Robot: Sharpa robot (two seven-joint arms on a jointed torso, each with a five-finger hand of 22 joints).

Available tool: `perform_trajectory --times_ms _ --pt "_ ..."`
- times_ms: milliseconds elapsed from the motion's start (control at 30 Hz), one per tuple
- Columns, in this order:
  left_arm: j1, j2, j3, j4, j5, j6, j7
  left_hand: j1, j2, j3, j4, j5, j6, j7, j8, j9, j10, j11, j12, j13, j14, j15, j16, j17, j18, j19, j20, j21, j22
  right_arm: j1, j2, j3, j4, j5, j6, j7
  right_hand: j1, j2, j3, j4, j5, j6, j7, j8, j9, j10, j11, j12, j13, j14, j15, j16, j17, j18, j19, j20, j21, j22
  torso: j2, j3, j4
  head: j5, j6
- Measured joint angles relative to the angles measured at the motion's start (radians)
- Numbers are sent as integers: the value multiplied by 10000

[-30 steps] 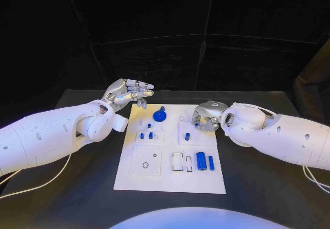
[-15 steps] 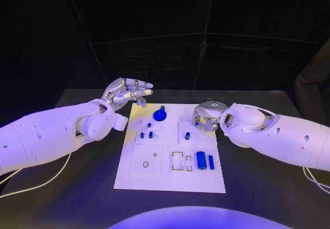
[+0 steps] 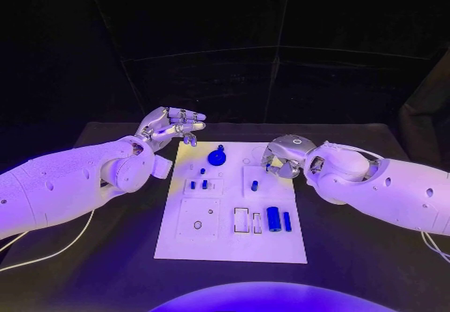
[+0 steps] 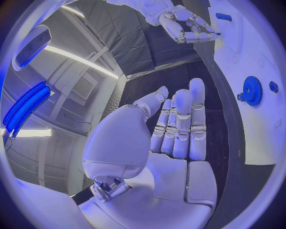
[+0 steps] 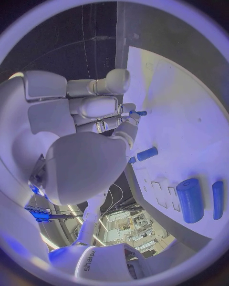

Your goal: Assemble the parts on the task board

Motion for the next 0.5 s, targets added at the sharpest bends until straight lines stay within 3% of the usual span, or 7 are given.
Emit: perform_trajectory --times_ms 200,333,400,500 --pt "0 0 0 -18 9 0 0 0 0 -27 27 0 0 0 0 0 -6 6 0 0 0 0 -41 -8 -1 0 0 0 -16 7 -294 7 263 112 -293 23 -54 -52 57 -59 2 0 0 0 0 0 0 -4 -1 0 0 0 -9 1 0 0 58 29 0 -6 0 -26 36" --pt "-1 0 0 -22 14 -1 0 0 0 -27 27 0 0 0 0 -1 -6 6 0 0 0 0 -41 -8 -1 0 0 0 -16 11 -509 11 758 270 -436 42 -54 -53 107 -110 4 0 0 0 9 0 0 -7 -10 0 0 0 -9 -2 0 0 60 61 -2 -10 4 2 45" --pt "-1 0 0 -23 16 -3 0 0 0 -26 27 0 0 0 0 -1 -6 6 0 0 0 0 -41 -8 -1 0 0 1 -16 12 -524 12 1071 390 -496 62 -54 -53 109 -113 3 0 0 0 9 0 0 -8 -11 0 0 0 -15 -159 16 17 117 134 -2 -5 4 49 45" --pt "-1 7 0 -26 19 -4 0 0 0 -27 27 0 0 0 0 -1 -6 5 0 0 1 0 -41 -13 -1 0 0 1 -21 12 -447 12 1404 572 -554 90 -54 -54 137 -141 3 0 0 -41 9 0 0 -45 -19 0 0 0 -43 -157 36 36 116 151 0 0 4 110 29"
